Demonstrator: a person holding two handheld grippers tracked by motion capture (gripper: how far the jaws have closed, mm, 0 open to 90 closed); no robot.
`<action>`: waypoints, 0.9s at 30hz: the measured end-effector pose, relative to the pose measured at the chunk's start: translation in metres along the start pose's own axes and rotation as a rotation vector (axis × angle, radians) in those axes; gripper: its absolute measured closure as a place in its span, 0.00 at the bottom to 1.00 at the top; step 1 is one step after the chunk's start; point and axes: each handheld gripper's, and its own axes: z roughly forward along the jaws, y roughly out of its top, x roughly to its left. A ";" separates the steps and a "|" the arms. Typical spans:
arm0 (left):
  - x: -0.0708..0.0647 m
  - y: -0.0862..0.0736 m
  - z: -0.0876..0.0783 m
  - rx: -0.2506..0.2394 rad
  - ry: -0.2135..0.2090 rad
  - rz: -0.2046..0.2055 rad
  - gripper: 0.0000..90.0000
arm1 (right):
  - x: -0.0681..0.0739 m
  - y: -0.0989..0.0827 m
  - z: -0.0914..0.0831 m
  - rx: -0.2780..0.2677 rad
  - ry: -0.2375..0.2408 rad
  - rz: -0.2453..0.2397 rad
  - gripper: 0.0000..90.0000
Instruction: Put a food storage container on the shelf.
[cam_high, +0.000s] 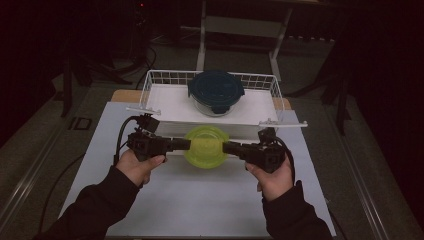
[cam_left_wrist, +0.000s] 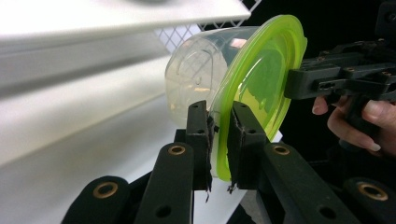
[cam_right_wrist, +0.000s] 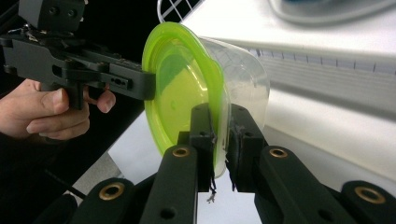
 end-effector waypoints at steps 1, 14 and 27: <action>-0.002 0.004 -0.002 -0.004 0.000 0.003 0.88 | 0.001 0.003 -0.001 -0.004 0.000 -0.004 0.91; -0.016 0.050 -0.020 -0.043 0.006 0.042 0.88 | 0.012 0.046 -0.016 -0.065 -0.007 -0.034 0.91; -0.017 0.095 -0.024 -0.080 0.029 0.055 0.89 | 0.011 0.093 -0.020 -0.096 -0.029 -0.055 0.91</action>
